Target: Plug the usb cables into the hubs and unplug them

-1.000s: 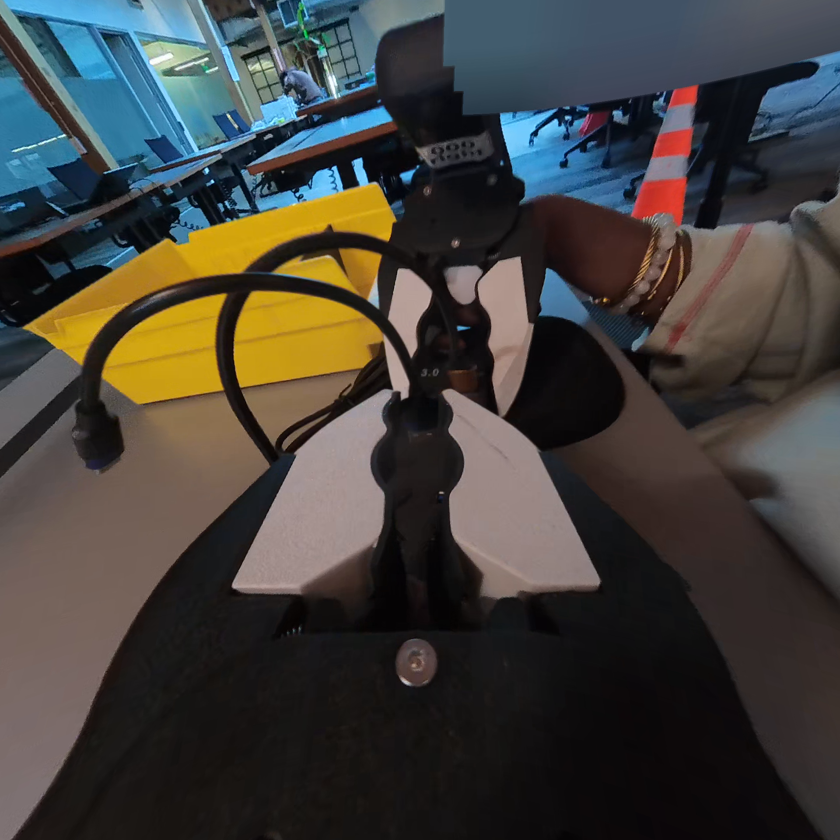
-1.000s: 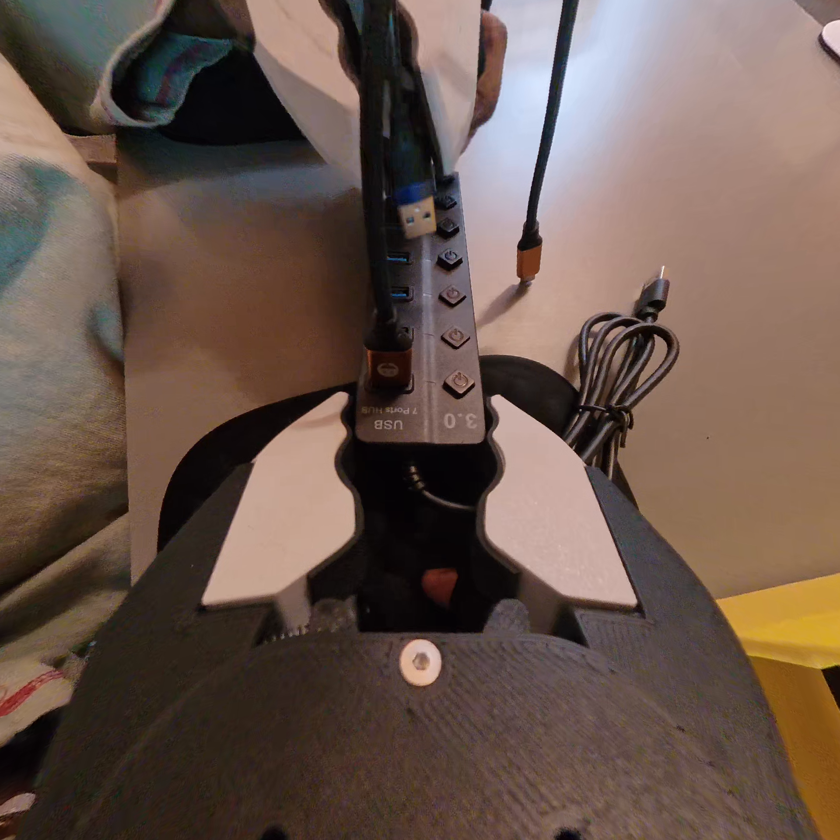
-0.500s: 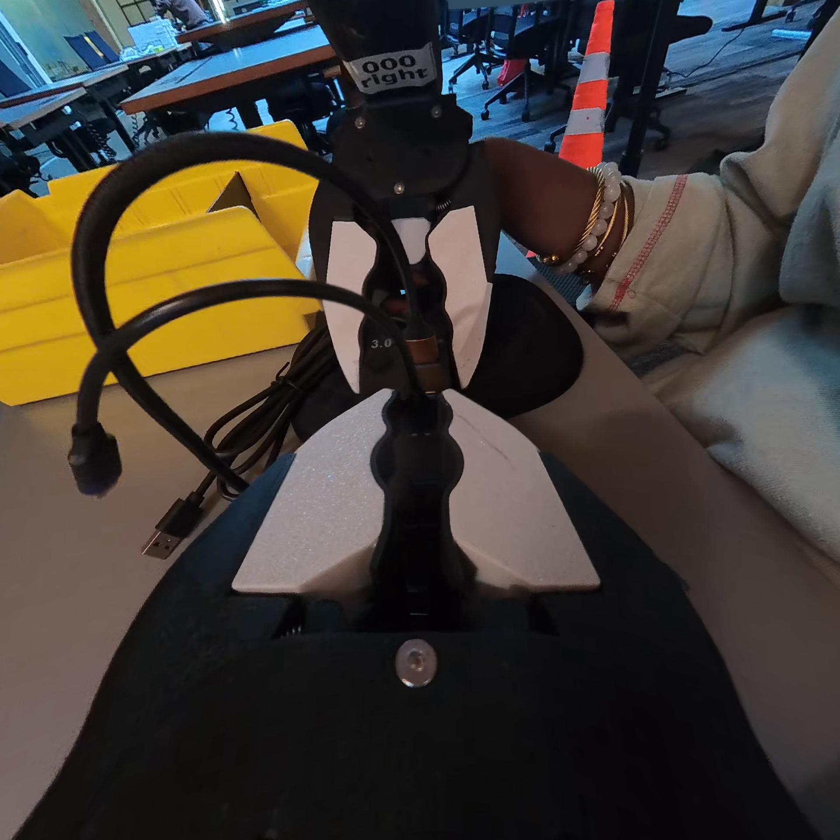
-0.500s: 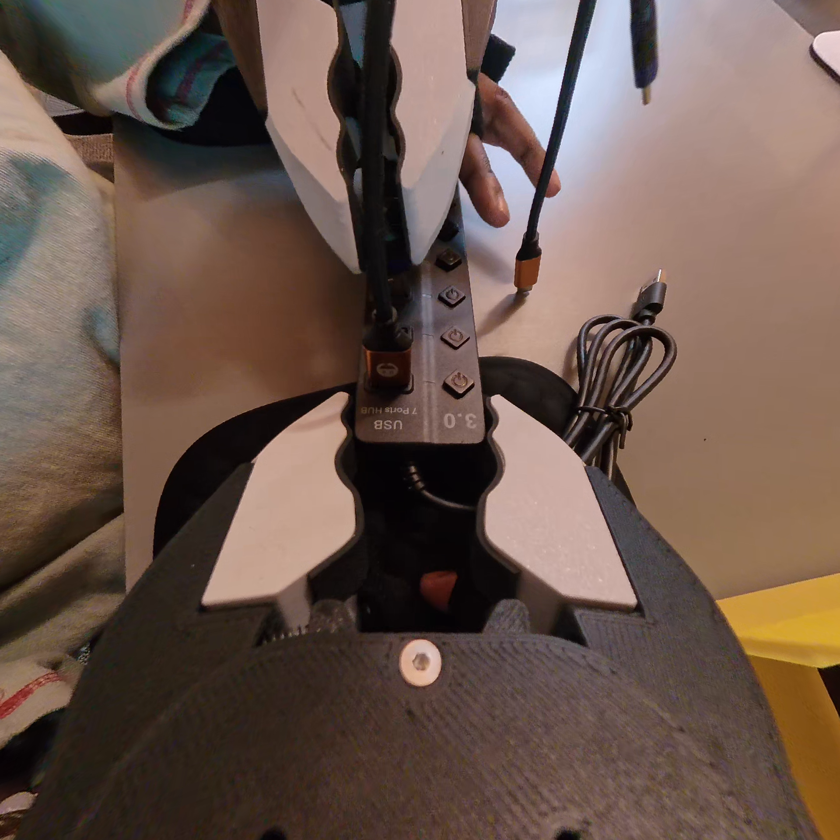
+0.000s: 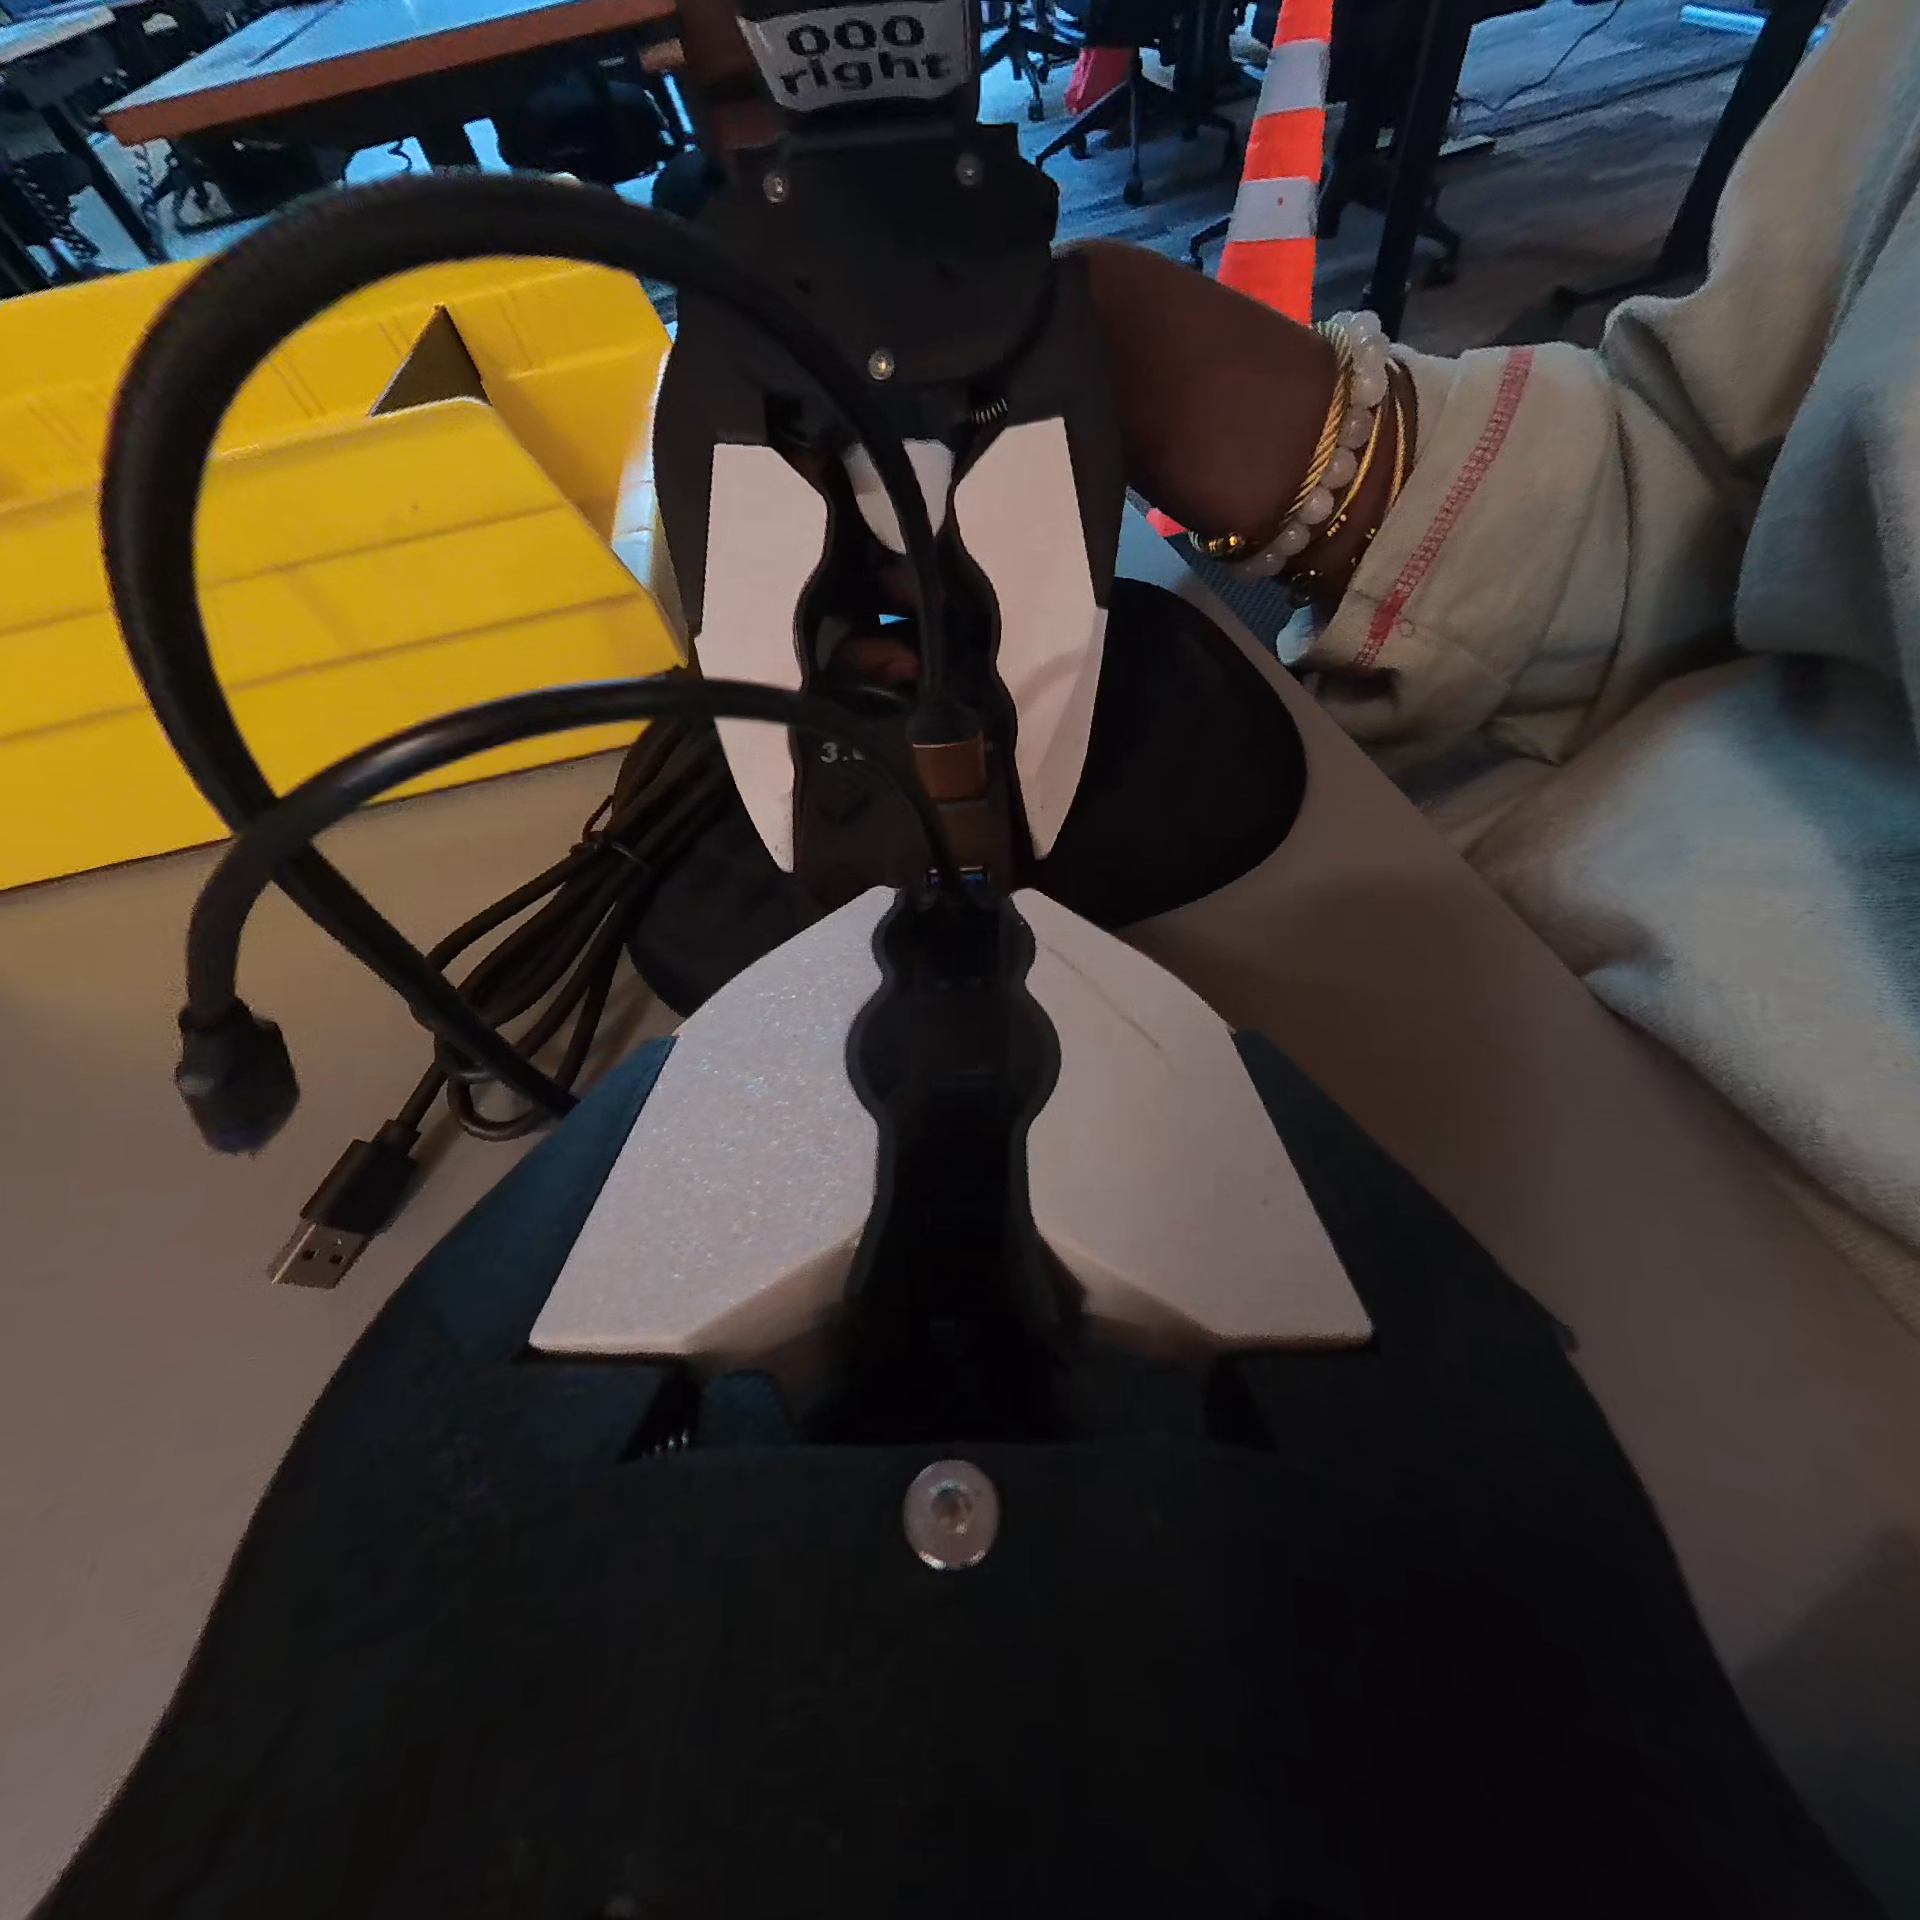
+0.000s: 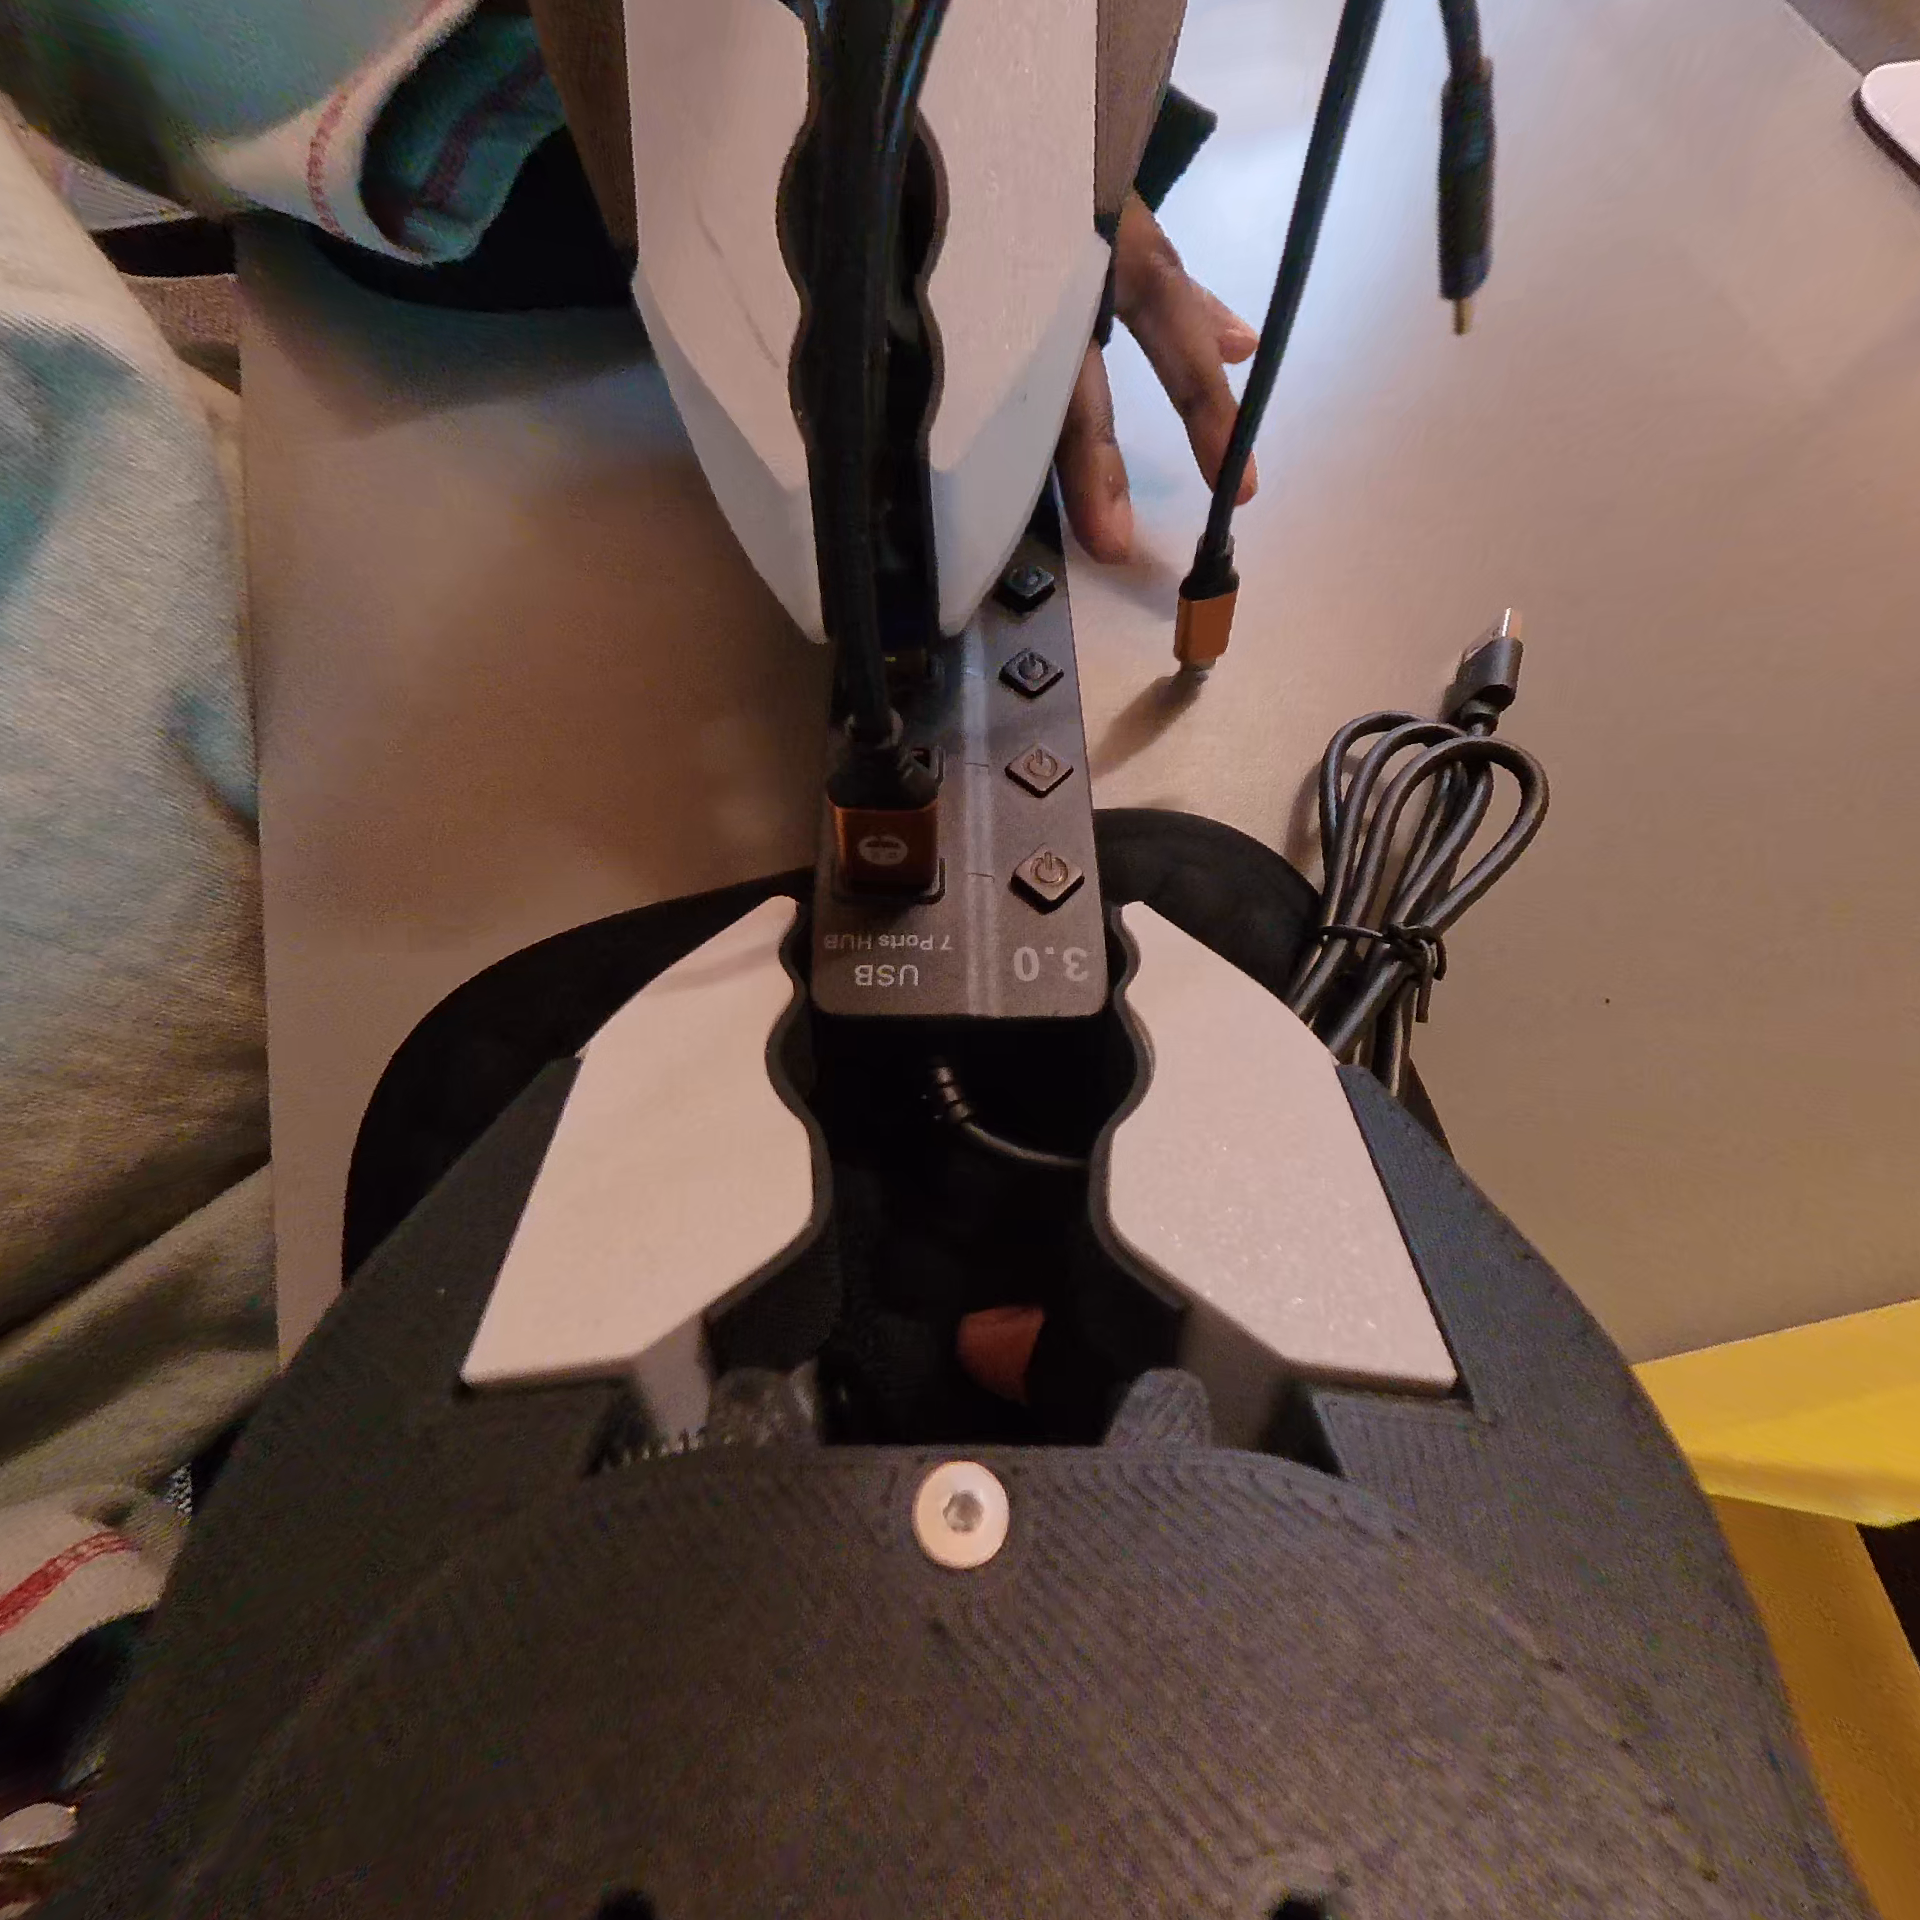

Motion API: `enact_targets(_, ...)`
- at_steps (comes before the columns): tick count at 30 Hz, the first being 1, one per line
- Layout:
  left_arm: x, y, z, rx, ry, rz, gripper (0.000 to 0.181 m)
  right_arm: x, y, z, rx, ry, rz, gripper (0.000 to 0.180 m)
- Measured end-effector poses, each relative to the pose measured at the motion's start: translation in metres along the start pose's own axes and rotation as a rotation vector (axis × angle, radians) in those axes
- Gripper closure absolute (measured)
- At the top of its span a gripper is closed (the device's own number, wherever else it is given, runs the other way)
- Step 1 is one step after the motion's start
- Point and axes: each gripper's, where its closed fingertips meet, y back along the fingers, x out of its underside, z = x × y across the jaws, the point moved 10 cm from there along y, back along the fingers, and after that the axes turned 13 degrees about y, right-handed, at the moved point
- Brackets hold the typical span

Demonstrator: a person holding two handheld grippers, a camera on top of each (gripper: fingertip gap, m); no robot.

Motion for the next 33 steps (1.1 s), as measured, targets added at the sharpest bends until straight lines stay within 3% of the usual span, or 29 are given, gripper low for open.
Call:
enact_targets(16, -0.011, -0.004, -0.001, -0.030, -0.006, 0.196, 0.164, -0.003, -0.001, 0.000, -0.002, -0.024, 0.033, 0.125)
enact_targets(19, -0.012, -0.004, -0.001, -0.025, 0.022, 0.206, 0.164, -0.008, 0.014, 0.002, 0.044, -0.049, 0.012, 0.111)
enact_targets(20, -0.012, -0.004, -0.001, -0.032, 0.022, 0.204, 0.164, -0.013, 0.023, 0.005, 0.092, -0.036, -0.012, 0.116)
enact_targets(23, -0.011, -0.003, -0.003, -0.047, 0.036, 0.180, 0.164, -0.042, 0.052, 0.014, 0.246, 0.073, -0.158, 0.158)
enact_targets(24, -0.010, -0.005, -0.003, -0.050, 0.041, 0.173, 0.164, -0.054, 0.056, 0.018, 0.242, 0.100, -0.203, 0.164)
enact_targets(26, -0.010, -0.005, -0.004, -0.059, 0.040, 0.168, 0.165, -0.073, 0.049, 0.027, 0.162, 0.123, -0.200, 0.167)
enact_targets(28, -0.009, -0.005, -0.004, -0.081, 0.000, 0.201, 0.162, -0.078, 0.032, 0.029, 0.141, 0.132, -0.037, 0.156)
enact_targets(31, -0.003, 0.000, -0.012, -0.123, -0.058, 0.322, 0.103, -0.076, 0.019, 0.032, 0.088, 0.163, 0.039, 0.157)
enact_targets(33, -0.003, 0.009, -0.019, -0.172, -0.060, 0.311, 0.093, -0.081, 0.018, 0.033, 0.083, 0.148, 0.015, 0.165)
